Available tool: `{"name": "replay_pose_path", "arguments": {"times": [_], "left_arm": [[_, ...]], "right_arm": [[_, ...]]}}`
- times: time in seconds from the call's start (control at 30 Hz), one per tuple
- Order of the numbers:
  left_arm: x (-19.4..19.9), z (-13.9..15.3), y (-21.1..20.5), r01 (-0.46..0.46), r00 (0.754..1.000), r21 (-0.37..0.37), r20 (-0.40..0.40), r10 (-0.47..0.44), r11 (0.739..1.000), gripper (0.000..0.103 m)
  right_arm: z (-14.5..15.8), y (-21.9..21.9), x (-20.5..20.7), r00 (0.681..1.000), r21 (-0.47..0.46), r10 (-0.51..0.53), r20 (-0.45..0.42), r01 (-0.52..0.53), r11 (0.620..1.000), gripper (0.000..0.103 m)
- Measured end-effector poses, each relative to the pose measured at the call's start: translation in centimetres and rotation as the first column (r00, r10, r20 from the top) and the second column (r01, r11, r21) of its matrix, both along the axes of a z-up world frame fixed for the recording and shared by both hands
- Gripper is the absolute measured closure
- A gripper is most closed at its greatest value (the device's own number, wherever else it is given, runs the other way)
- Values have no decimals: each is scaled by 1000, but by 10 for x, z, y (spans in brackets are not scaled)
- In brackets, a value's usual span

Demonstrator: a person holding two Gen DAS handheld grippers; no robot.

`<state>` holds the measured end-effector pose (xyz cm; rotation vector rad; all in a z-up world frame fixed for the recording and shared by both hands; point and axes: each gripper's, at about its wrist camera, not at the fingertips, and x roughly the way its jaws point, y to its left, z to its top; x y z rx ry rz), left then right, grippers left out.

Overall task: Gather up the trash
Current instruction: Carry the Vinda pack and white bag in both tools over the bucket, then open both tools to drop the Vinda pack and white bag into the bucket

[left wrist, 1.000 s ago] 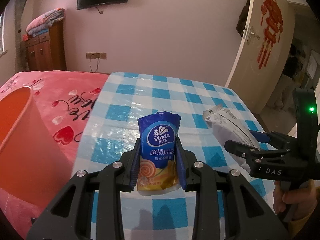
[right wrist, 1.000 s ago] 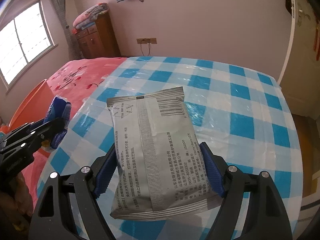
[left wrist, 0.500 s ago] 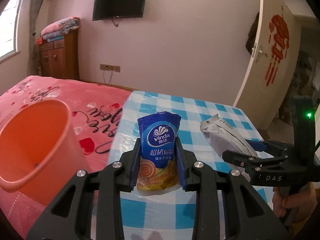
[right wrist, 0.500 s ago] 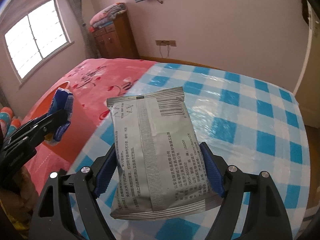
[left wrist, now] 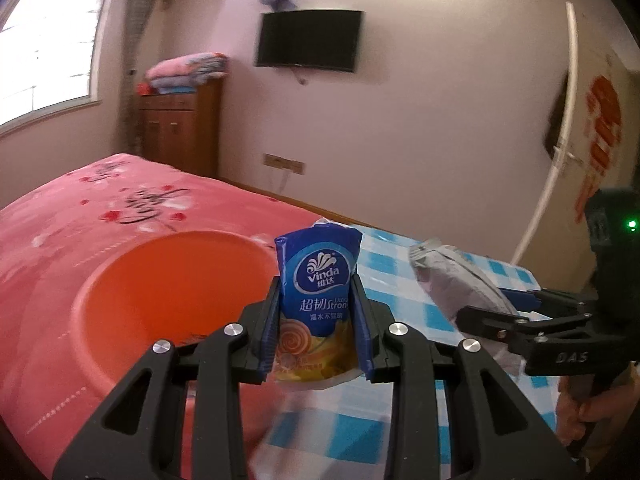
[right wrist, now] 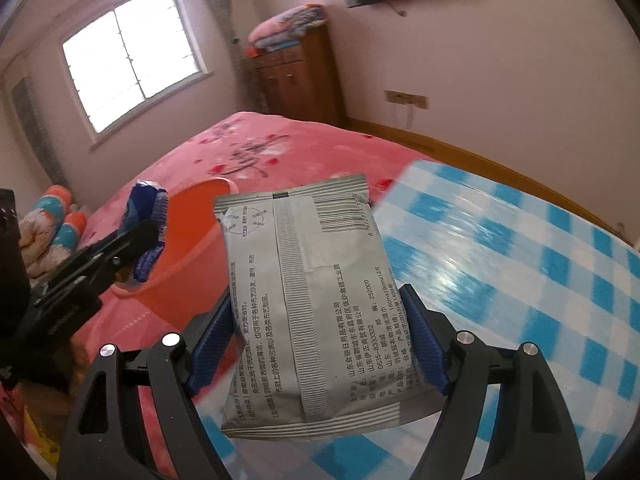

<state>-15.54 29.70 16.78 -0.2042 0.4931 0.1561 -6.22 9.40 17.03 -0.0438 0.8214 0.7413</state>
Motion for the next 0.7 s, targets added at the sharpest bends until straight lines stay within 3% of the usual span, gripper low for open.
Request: {"name": "replay_pose_path", "arguments": {"times": [0.27, 0.5, 0.6, 0.7], "left_arm": [[-1, -11, 58, -150, 988, -13, -36, 150, 989, 69], [3, -30, 86, -203, 976, -42, -91, 199, 978, 68], [4, -35, 92, -227, 970, -41, -104, 222, 973, 60], [7, -40, 94, -258, 960, -32, -119, 253, 966, 39]], "right_arm": [[24, 82, 4, 989, 38, 149, 13, -149, 988, 24], [28, 142, 6, 974, 37, 227, 16, -227, 973, 24], [25, 158, 13, 971, 53, 238, -8, -237, 970, 22], [22, 161, 23, 973, 100, 227, -42, -222, 970, 12]]}}
